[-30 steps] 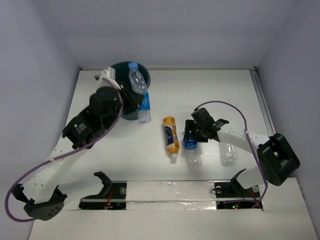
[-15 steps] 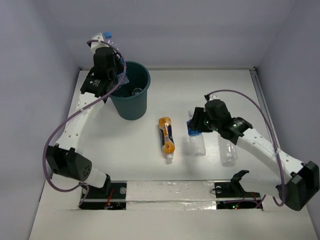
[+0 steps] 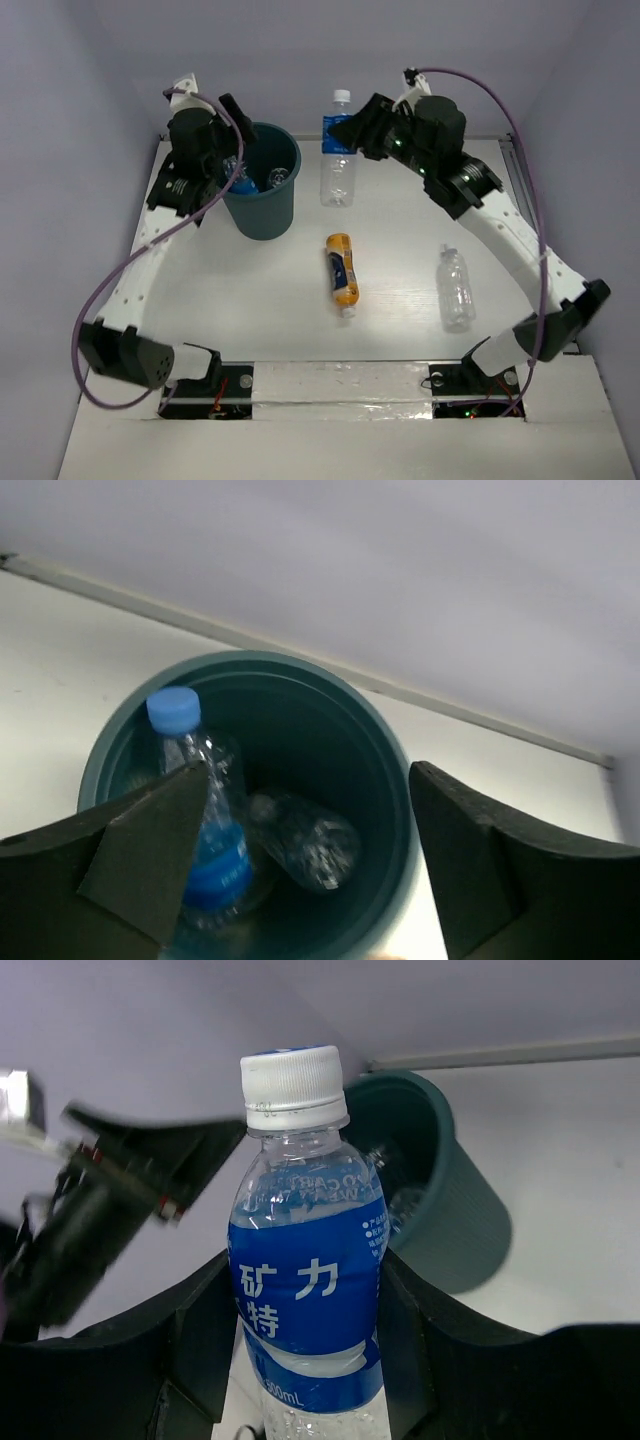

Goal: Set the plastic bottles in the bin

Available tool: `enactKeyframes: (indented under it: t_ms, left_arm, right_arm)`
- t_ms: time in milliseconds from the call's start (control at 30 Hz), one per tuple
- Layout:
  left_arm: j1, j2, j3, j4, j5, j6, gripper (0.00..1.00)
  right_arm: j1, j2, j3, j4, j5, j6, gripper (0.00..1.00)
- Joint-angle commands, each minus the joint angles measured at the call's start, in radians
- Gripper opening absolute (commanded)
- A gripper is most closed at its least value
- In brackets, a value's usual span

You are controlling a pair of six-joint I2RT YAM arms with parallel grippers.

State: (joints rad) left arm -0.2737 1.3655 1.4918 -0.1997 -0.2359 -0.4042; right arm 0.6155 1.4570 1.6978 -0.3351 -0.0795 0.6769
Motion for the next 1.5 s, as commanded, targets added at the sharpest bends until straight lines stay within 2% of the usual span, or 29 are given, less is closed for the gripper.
enactKeyframes:
  t_ms: [0, 100, 133, 200, 233, 333, 367, 400, 467, 500, 533, 567, 600, 633, 667, 700, 867, 900, 933, 1033, 1067, 1100, 1133, 1167, 1267, 1300, 1333, 1433, 1467]
  left_arm:
    - [0.001, -0.173, -0.077, -0.003, 0.098, -0.036, 0.76]
    - [-0.022, -0.319, -0.255, -0.036, 0.182, -0.106, 0.63]
    - [-0.034, -0.386, -0.346, -0.049, 0.216, -0.125, 0.57]
    - [-0.082, -0.442, -0.436, -0.098, 0.23, -0.189, 0.51]
    - [-0.105, -0.489, -0.52, -0.11, 0.278, -0.211, 0.48]
    - [-0.226, -0.554, -0.669, -0.142, 0.284, -0.313, 0.38]
    - [-0.257, -0.563, -0.703, -0.139, 0.283, -0.344, 0.38]
    - [-0.31, -0.578, -0.763, -0.127, 0.285, -0.402, 0.38]
    - [-0.35, -0.585, -0.812, -0.101, 0.29, -0.45, 0.41]
    - [-0.367, -0.579, -0.832, -0.072, 0.296, -0.467, 0.44]
    - [-0.393, -0.556, -0.856, -0.057, 0.305, -0.485, 0.54]
    - [-0.406, -0.537, -0.861, -0.044, 0.308, -0.489, 0.61]
    - [-0.415, -0.519, -0.858, -0.032, 0.311, -0.487, 0.67]
    - [-0.435, -0.479, -0.857, -0.018, 0.322, -0.483, 0.77]
    - [-0.435, -0.458, -0.854, -0.004, 0.334, -0.476, 0.8]
    - [-0.444, -0.41, -0.846, 0.029, 0.364, -0.461, 0.85]
    - [-0.479, -0.264, -0.806, 0.086, 0.383, -0.429, 0.89]
    - [-0.479, -0.24, -0.802, 0.112, 0.385, -0.427, 0.9]
    - [-0.479, -0.192, -0.788, 0.124, 0.382, -0.423, 0.9]
    - [-0.489, -0.102, -0.748, 0.152, 0.374, -0.407, 0.93]
    - [-0.489, -0.082, -0.736, 0.152, 0.369, -0.404, 0.93]
    - [-0.489, -0.053, -0.708, 0.157, 0.369, -0.397, 0.94]
    - [-0.489, -0.042, -0.697, 0.164, 0.375, -0.394, 0.95]
    - [-0.489, -0.031, -0.69, 0.169, 0.376, -0.392, 0.95]
    - [-0.489, 0.026, -0.648, 0.175, 0.359, -0.368, 0.97]
    - [-0.489, 0.067, -0.616, 0.157, 0.345, -0.357, 0.97]
    - [-0.489, 0.089, -0.601, 0.146, 0.333, -0.346, 0.97]
    - [-0.489, 0.177, -0.546, 0.135, 0.297, -0.311, 0.97]
    - [-0.489, 0.202, -0.532, 0.131, 0.285, -0.295, 0.97]
  right_arm:
    - [-0.003, 0.13, 0.139, 0.174, -0.055, 0.11, 0.45]
    - [0.007, 0.265, 0.235, 0.26, -0.023, 0.153, 0.46]
    - [0.018, 0.302, 0.316, 0.271, 0.0, 0.159, 0.46]
    - [0.029, 0.416, 0.406, 0.277, 0.009, 0.17, 0.47]
    - [0.029, 0.454, 0.501, 0.269, 0.035, 0.171, 0.48]
    - [0.039, 0.62, 0.661, 0.214, 0.069, 0.156, 0.48]
    - [0.039, 0.664, 0.778, 0.188, 0.069, 0.148, 0.49]
    - [0.049, 0.74, 0.828, 0.144, 0.06, 0.142, 0.49]
    - [0.058, 0.785, 0.885, 0.116, 0.05, 0.124, 0.55]
    - [0.058, 0.786, 0.863, 0.123, 0.047, 0.118, 0.6]
    - [0.067, 0.773, 0.824, 0.139, 0.044, 0.107, 0.66]
    - [0.067, 0.758, 0.782, 0.152, 0.041, 0.104, 0.79]
    - [0.067, 0.743, 0.705, 0.174, 0.028, 0.102, 0.87]
    - [0.067, 0.708, 0.674, 0.18, 0.021, 0.095, 0.91]
    - [0.067, 0.689, 0.648, 0.183, 0.021, 0.087, 0.96]
    - [0.067, 0.654, 0.616, 0.179, 0.029, 0.057, 0.98]
    - [0.067, 0.525, 0.583, 0.101, 0.076, -0.071, 0.99]
    - [0.067, 0.488, 0.56, 0.087, 0.108, -0.085, 0.98]
    - [0.067, 0.442, 0.462, 0.084, 0.148, -0.108, 0.96]
    - [0.055, 0.202, 0.213, 0.126, 0.231, -0.112, 0.74]
    - [0.043, 0.131, 0.019, 0.139, 0.256, -0.112, 0.52]
    - [0.023, -0.006, -0.075, 0.127, 0.311, -0.112, 0.35]
    - [0.007, -0.07, -0.161, 0.102, 0.342, -0.093, 0.23]
    - [-0.012, -0.131, -0.322, 0.072, 0.365, -0.08, 0.09]
    - [-0.169, -0.332, -0.536, -0.076, 0.376, -0.016, 0.05]
    - [-0.275, -0.374, -0.664, -0.112, 0.329, -0.011, 0.07]
    - [-0.325, -0.442, -0.719, -0.128, 0.31, -0.013, 0.09]
    - [-0.451, -0.492, -0.84, -0.18, 0.246, -0.052, 0.51]
    - [-0.467, -0.486, -0.852, -0.192, 0.235, -0.066, 0.78]
